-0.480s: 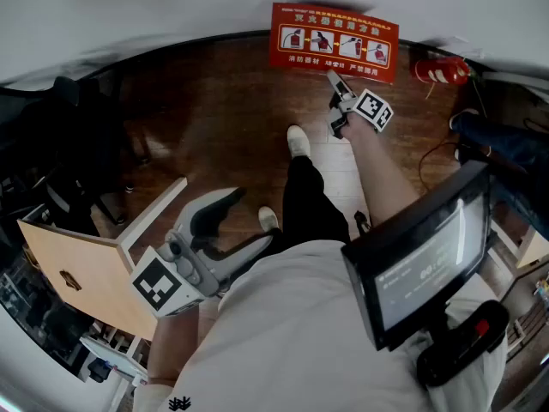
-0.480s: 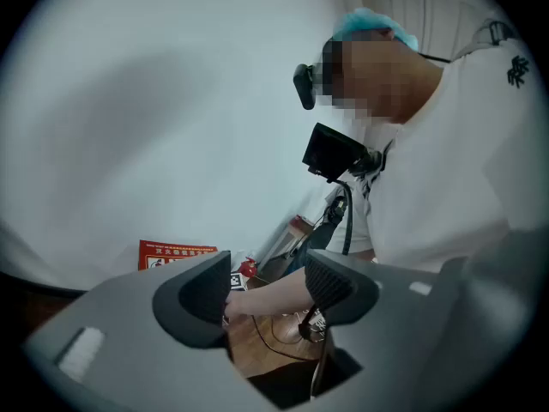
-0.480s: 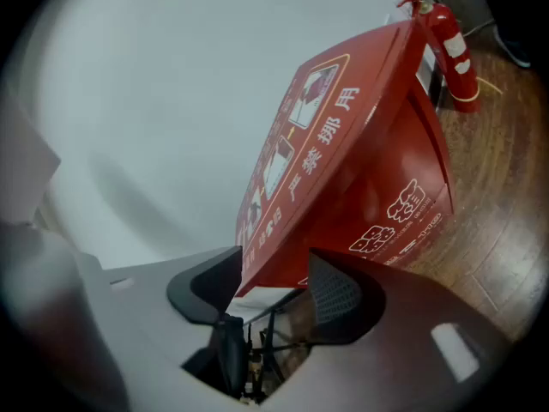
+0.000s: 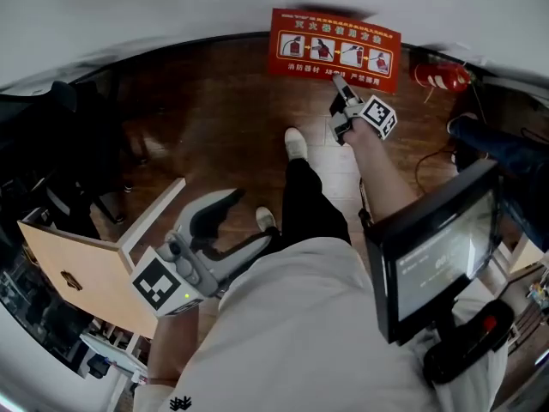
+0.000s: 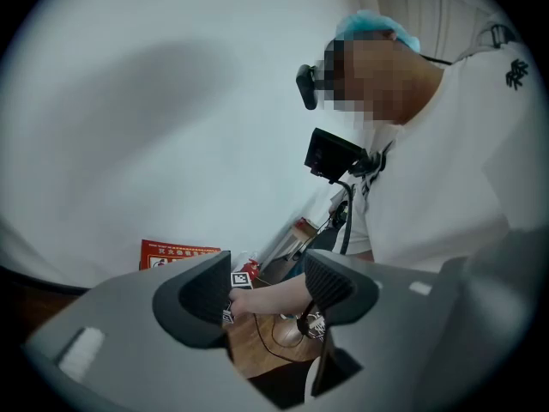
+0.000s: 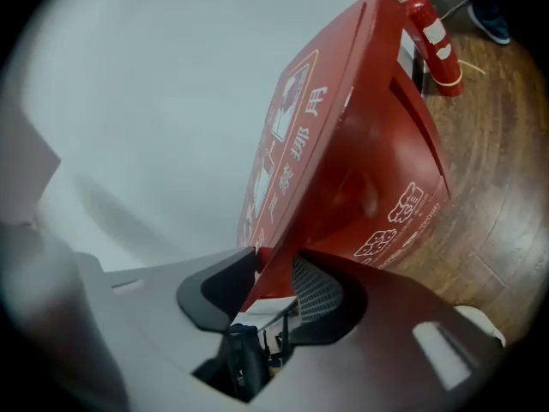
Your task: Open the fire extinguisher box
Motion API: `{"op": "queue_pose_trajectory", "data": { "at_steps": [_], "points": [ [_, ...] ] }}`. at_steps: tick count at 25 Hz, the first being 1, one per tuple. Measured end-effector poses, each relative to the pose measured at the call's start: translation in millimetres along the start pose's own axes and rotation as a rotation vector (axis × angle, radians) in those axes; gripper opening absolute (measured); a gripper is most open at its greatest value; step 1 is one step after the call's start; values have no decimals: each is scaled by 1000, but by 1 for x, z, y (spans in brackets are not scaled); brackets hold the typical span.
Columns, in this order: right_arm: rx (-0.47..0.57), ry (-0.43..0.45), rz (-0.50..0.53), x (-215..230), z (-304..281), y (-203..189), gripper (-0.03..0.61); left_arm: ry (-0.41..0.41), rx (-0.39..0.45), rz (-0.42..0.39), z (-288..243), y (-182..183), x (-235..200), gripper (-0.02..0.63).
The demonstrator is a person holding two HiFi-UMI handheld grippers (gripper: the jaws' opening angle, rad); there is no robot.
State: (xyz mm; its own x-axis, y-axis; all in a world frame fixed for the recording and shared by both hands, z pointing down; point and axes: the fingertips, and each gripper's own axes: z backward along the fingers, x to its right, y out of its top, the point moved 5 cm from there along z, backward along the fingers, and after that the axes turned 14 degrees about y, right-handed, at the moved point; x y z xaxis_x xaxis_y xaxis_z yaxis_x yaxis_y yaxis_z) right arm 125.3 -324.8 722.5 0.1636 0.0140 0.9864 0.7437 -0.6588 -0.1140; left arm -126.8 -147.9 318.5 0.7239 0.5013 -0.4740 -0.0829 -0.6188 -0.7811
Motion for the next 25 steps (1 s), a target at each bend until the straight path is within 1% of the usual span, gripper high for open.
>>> {"op": "queue_pose_trajectory", "data": {
  "at_steps": [3,6,9,12,18,22,25],
  "points": [
    [-3,40,-17,-30,2,7,121,-21,12,-16,-4,7,6,267],
    [-10,118,-2,-66,-4,16,113,-36,29,-22,-5,11,3,267],
    [-14,181,72,-102,-17,36,109,-46,51,-13,-8,18,2,267],
    [10,241,144,-130,-38,64,97,-52,51,-4,-12,21,1,267],
    [28,286,246,-157,-74,115,77,-27,75,-13,-19,27,1,267],
    [54,300,271,-165,-93,138,77,-3,70,-10,-14,32,0,266],
    [67,316,285,-171,-104,154,81,1,99,-19,-12,32,0,267]
  ]
}}
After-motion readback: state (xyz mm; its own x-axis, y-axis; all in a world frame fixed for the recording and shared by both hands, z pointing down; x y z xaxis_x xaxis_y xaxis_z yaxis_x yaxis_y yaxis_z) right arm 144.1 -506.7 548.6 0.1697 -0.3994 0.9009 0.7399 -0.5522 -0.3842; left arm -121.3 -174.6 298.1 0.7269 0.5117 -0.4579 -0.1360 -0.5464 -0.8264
